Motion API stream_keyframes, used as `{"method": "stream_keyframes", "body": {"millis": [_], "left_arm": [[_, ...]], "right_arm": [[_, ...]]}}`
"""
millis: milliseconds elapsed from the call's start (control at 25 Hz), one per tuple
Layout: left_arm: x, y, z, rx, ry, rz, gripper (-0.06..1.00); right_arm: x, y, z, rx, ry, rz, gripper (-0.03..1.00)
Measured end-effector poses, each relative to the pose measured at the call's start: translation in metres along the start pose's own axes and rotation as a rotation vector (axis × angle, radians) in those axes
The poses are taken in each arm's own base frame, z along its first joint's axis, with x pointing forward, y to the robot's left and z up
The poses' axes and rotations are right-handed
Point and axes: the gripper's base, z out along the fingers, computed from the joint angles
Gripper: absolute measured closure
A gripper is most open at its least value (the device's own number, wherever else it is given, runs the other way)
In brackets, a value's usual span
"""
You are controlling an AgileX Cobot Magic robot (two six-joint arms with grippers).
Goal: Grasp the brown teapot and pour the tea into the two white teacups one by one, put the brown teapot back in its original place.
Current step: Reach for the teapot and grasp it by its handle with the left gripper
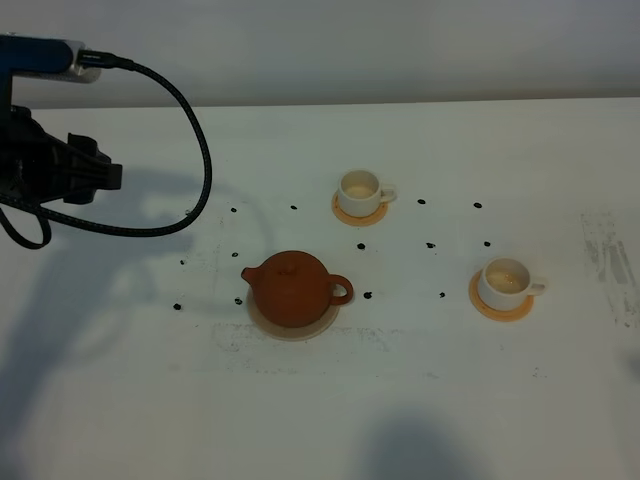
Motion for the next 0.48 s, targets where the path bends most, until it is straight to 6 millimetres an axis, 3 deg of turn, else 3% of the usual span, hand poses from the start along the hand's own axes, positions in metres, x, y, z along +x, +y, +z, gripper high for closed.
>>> {"method": "stream_keyframes", "body": {"millis": [240,480], "left_arm": [[0.000,0.000,0.000,0.000,0.001,0.001,0.35],[0.000,-0.016,-0.001,0.042,0.008,0.065,0.35]], "right_arm": [[0.055,0.002,-0.019,-0.008,-0.015,0.070,0.45],[0.115,0.013,-0.014,-0.054,-0.020,0.120,0.45]]}}
